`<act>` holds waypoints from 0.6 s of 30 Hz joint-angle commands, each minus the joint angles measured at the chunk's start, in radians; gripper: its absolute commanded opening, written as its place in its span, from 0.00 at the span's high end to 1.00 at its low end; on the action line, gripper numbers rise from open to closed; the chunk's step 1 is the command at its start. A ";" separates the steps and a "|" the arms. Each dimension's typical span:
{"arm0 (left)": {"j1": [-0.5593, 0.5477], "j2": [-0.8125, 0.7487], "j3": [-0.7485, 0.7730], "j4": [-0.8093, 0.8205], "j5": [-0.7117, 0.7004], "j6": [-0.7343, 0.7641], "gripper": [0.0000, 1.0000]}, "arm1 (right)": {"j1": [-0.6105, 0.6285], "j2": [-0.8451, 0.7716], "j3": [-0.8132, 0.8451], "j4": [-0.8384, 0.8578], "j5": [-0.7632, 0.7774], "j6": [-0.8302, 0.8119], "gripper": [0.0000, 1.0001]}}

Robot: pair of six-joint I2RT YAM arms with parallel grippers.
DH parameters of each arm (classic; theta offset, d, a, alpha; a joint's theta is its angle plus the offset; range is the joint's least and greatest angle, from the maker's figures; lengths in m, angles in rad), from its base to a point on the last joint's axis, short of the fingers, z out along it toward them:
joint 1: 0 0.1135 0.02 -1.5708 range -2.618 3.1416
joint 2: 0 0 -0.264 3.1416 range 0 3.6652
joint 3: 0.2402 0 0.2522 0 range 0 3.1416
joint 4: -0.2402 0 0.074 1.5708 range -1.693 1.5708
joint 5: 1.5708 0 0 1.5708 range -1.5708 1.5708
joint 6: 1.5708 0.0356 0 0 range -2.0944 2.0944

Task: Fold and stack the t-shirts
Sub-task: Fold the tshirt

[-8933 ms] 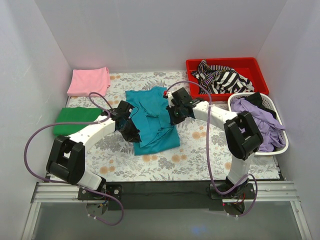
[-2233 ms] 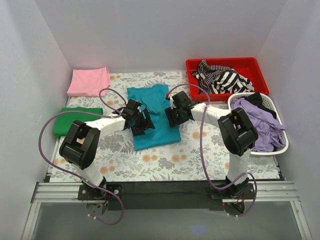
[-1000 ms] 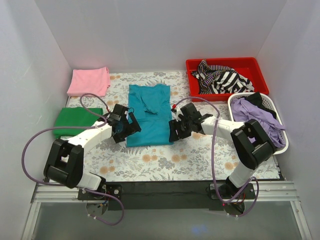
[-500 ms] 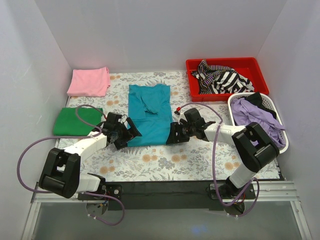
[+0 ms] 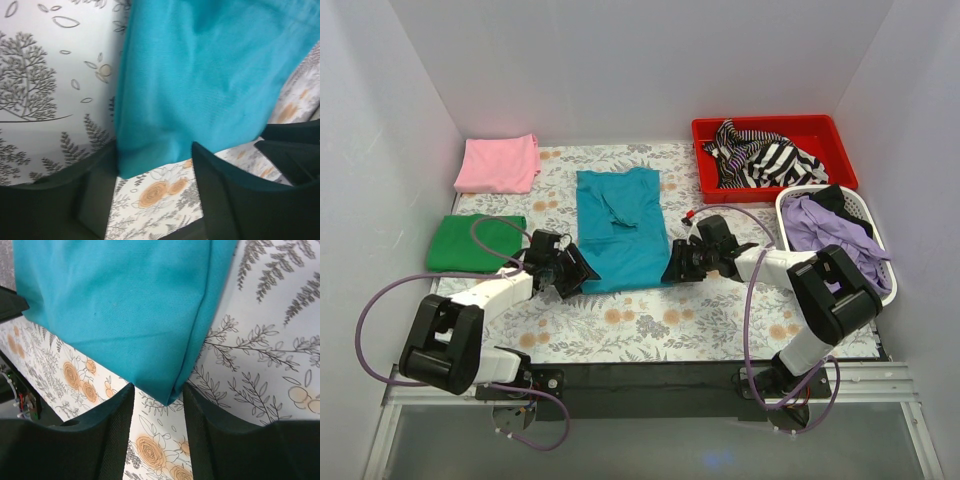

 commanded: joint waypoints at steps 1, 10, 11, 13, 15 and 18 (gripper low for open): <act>-0.002 0.013 -0.049 -0.119 -0.033 0.018 0.47 | -0.004 0.004 -0.024 -0.051 0.045 0.008 0.50; -0.001 0.017 -0.061 -0.113 -0.050 0.018 0.86 | -0.004 0.101 0.004 -0.043 -0.018 0.002 0.74; -0.002 0.028 -0.057 -0.107 -0.047 0.018 0.88 | -0.004 0.111 0.008 -0.041 -0.022 0.002 0.91; -0.002 0.042 -0.045 -0.106 -0.045 0.022 0.98 | -0.004 0.113 0.010 -0.040 -0.027 -0.004 0.99; -0.002 0.057 -0.034 -0.107 -0.050 0.028 1.00 | -0.004 0.101 0.010 -0.040 -0.023 -0.013 0.99; -0.001 0.051 -0.005 -0.132 -0.048 0.048 1.00 | -0.004 0.056 0.005 -0.051 -0.044 -0.046 0.99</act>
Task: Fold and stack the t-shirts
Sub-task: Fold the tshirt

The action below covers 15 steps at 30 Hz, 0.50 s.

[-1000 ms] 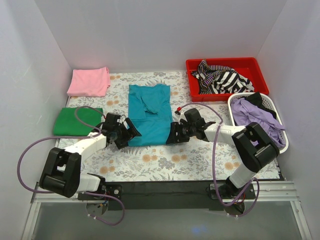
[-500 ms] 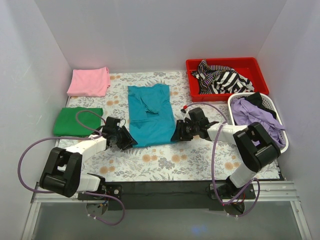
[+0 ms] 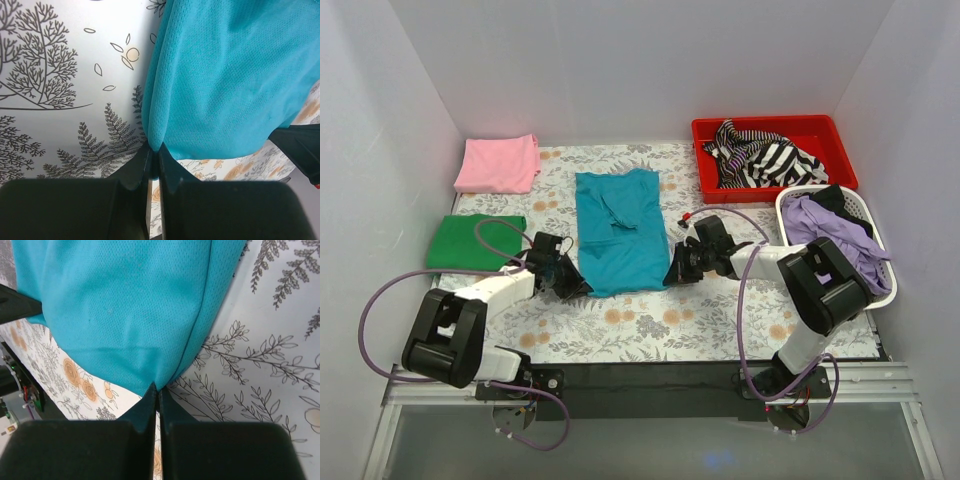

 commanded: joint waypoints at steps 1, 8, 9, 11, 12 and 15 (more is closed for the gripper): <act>-0.001 0.014 0.016 -0.090 -0.050 0.057 1.00 | 0.007 -0.055 -0.011 -0.085 0.005 -0.068 0.99; -0.008 -0.154 0.018 -0.233 0.056 0.037 1.00 | 0.011 -0.241 -0.061 -0.240 0.009 -0.125 0.99; -0.011 -0.186 0.016 -0.245 0.094 0.031 1.00 | 0.019 -0.252 -0.061 -0.262 0.008 -0.130 0.99; -0.012 -0.209 0.015 -0.298 0.108 0.020 1.00 | 0.027 -0.289 -0.072 -0.305 0.014 -0.134 0.99; -0.017 -0.220 0.024 -0.317 0.110 0.020 1.00 | 0.034 -0.302 -0.078 -0.312 0.012 -0.134 0.99; -0.026 -0.269 0.053 -0.375 0.122 0.029 1.00 | 0.059 -0.359 -0.101 -0.358 0.014 -0.128 0.99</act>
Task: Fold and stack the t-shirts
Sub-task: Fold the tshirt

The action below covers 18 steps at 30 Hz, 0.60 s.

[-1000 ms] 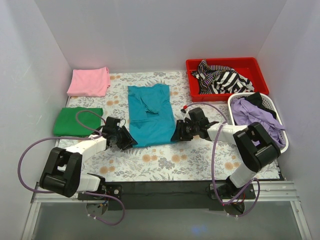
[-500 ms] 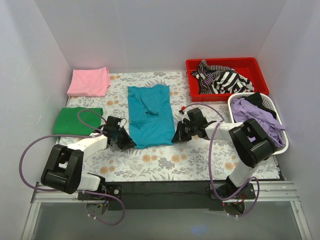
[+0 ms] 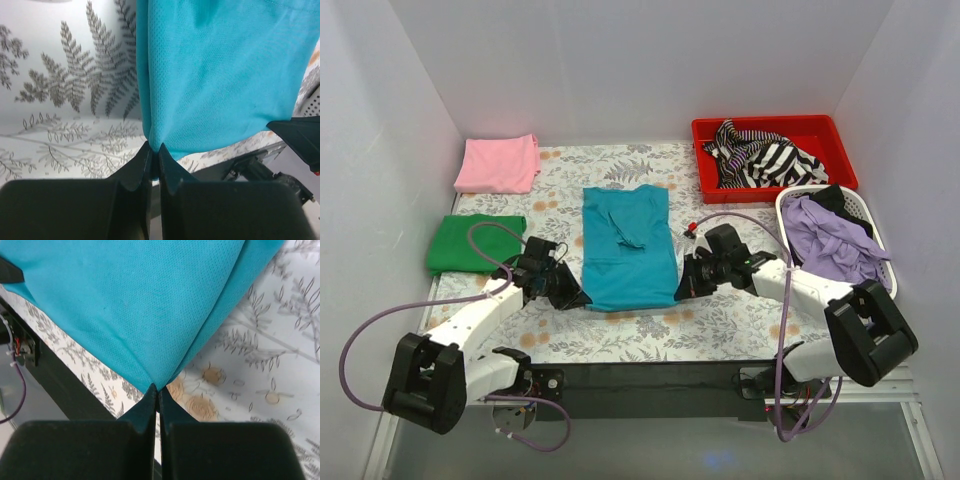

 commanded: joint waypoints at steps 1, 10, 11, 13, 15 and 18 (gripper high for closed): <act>-0.008 -0.057 0.040 -0.126 0.033 0.005 1.00 | 0.032 -0.075 -0.029 -0.113 0.004 -0.016 0.99; -0.008 -0.197 0.078 -0.309 0.055 -0.004 1.00 | 0.141 -0.250 -0.004 -0.222 0.034 0.047 0.99; -0.010 -0.191 0.115 -0.314 0.052 -0.003 1.00 | 0.142 -0.254 0.008 -0.226 0.048 0.044 0.99; -0.008 -0.149 0.161 -0.303 0.046 -0.001 1.00 | 0.141 -0.246 0.058 -0.238 0.099 0.029 0.99; -0.010 -0.113 0.219 -0.285 0.038 0.000 1.00 | 0.141 -0.231 0.098 -0.242 0.152 0.004 0.99; -0.010 -0.045 0.278 -0.223 0.015 0.000 1.00 | 0.139 -0.169 0.192 -0.244 0.201 -0.051 0.99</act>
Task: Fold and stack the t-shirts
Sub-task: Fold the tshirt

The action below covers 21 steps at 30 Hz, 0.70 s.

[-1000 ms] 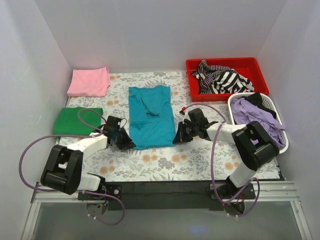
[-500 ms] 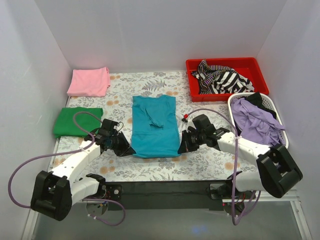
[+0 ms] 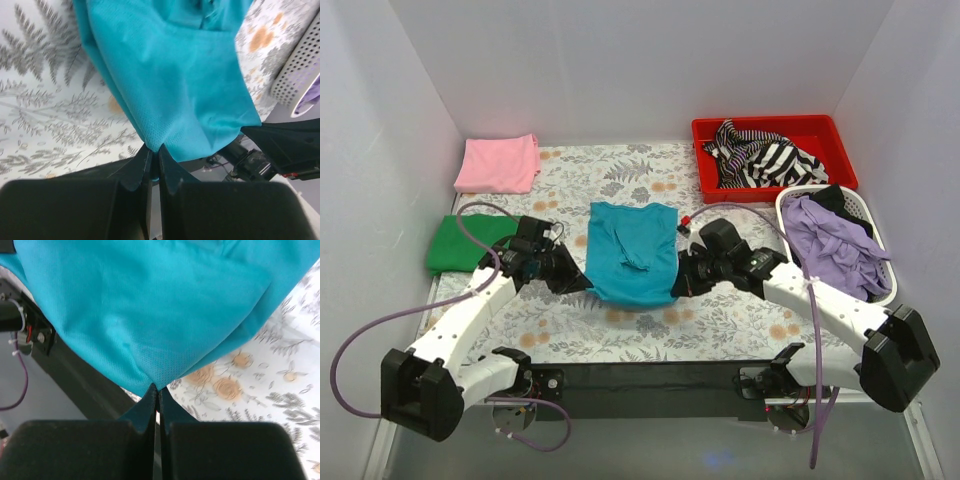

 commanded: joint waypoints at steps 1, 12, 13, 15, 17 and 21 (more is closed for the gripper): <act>0.000 0.076 0.079 0.057 -0.031 0.001 1.00 | -0.001 0.070 0.153 -0.007 0.106 -0.071 0.99; 0.009 0.391 0.329 0.188 -0.111 0.060 1.00 | -0.117 0.345 0.411 -0.001 0.146 -0.232 0.99; 0.011 0.418 0.366 0.183 -0.119 0.071 1.00 | -0.127 0.362 0.430 -0.001 0.141 -0.246 0.99; 0.021 0.477 0.395 0.192 -0.129 0.083 1.00 | -0.154 0.400 0.480 0.000 0.123 -0.259 0.99; 0.034 0.511 0.441 0.220 -0.129 0.088 1.00 | -0.171 0.453 0.517 0.005 0.111 -0.275 0.99; 0.052 0.636 0.534 0.234 -0.128 0.102 1.00 | -0.217 0.563 0.637 0.006 0.062 -0.289 0.99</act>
